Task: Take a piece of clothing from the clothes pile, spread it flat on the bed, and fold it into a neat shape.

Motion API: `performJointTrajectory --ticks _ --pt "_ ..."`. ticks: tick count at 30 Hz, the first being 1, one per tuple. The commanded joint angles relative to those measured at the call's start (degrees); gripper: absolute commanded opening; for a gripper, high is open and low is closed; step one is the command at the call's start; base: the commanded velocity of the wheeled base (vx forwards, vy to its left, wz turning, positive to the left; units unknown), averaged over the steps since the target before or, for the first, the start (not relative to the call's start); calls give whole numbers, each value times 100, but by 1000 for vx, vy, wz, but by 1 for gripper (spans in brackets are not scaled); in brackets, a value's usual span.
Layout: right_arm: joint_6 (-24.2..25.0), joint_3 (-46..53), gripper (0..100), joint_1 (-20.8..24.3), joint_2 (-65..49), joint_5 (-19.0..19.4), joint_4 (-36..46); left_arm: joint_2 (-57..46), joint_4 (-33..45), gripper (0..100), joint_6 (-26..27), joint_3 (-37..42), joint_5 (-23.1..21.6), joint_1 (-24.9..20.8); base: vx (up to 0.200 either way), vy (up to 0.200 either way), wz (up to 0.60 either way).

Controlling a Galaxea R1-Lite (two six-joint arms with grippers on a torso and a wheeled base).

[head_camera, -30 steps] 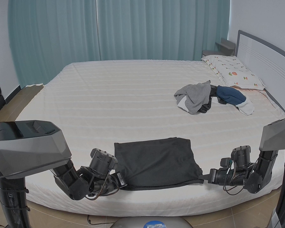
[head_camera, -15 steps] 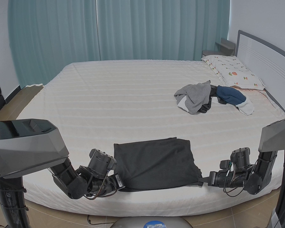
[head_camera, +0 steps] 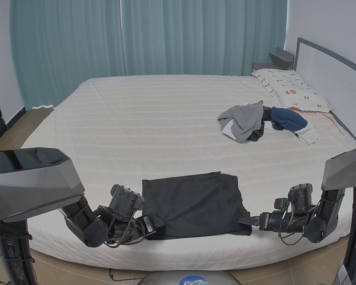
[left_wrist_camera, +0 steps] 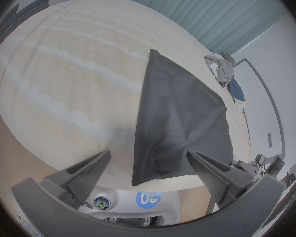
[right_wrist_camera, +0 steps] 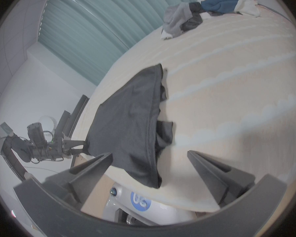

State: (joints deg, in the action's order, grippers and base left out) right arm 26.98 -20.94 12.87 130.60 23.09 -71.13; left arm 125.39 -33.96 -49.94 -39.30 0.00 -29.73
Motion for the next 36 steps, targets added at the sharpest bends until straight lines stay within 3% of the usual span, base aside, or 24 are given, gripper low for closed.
performJointTrajectory --ticks 1,9,20,23,27,36 --pt "220 -156 100 -66 -175 -33 3 -129 13 100 -130 -201 9 170 0 0 0" --pt "748 -516 100 -197 -280 -50 47 -261 -49 100 -332 -429 -18 653 25 0 0" --pt "958 -955 100 -145 18 -68 64 222 -14 100 -367 -1062 -176 671 200 0 0" --pt "1064 -1114 100 -127 124 -76 56 389 -5 100 -472 -1273 -176 697 0 0 0" --pt "1626 -1404 100 -48 203 -243 82 715 13 100 -587 -1528 -79 688 0 0 0" --pt "1811 -1790 100 57 581 -279 91 811 -14 100 -578 -1598 97 644 0 0 0"
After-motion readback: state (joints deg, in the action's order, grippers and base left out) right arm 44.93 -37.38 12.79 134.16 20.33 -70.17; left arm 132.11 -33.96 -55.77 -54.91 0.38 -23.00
